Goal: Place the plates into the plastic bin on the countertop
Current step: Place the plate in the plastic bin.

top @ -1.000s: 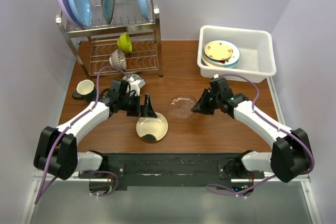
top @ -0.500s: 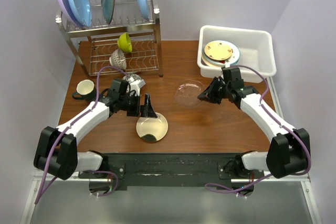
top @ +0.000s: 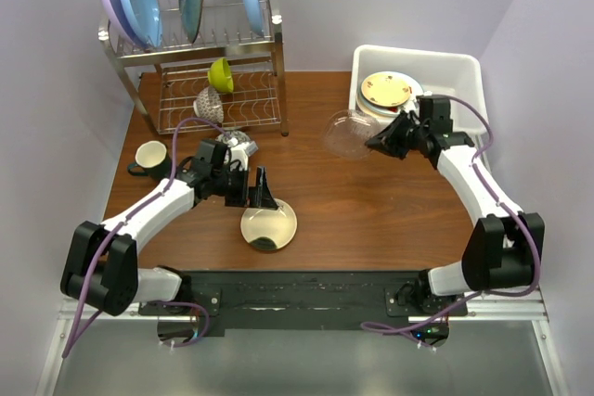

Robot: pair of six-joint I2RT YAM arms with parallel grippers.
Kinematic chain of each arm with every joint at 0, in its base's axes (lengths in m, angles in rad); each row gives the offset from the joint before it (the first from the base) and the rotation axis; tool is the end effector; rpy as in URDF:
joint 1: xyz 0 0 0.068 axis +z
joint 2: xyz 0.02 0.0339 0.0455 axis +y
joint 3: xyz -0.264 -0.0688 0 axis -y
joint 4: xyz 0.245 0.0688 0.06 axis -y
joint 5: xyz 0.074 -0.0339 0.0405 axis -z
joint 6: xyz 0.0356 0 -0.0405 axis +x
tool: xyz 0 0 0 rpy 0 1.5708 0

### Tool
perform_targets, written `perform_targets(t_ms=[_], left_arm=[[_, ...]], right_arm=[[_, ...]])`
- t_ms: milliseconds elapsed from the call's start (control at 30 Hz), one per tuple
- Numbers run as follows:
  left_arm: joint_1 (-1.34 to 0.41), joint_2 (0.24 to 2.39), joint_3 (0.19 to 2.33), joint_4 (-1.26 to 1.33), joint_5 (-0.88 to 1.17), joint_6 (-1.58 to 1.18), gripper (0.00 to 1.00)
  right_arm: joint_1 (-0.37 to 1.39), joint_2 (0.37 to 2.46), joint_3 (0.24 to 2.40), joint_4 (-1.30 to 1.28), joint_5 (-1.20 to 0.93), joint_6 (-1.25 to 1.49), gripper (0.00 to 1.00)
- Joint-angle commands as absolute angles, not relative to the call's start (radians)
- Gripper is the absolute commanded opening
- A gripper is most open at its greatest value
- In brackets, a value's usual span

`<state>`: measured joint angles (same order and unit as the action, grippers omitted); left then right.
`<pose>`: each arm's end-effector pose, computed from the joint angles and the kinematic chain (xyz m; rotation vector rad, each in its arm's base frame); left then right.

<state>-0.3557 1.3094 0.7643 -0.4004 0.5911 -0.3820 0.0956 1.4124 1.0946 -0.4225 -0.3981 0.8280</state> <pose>0.2302 -0.1067 0.2088 0.2200 2.5830 -1.0333 0.3060 0.0432 0.2826 0.6636 2.3298 0.9098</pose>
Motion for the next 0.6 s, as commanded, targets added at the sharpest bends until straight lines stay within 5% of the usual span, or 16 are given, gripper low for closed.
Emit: perform_targets(t_ms=[0,567], left_arm=[[-0.354,1.312,0.785,-0.387,0.618,-0.368,1.0],[-0.354,1.316,0.755,-0.373,0.632,-0.367,1.0]], right_arm=[[0.034,1.46,1.19,-0.361,-0.463,0.842,0.0],[-0.138,1.684,1.407,-0.305,-0.541,0.916,0.0]])
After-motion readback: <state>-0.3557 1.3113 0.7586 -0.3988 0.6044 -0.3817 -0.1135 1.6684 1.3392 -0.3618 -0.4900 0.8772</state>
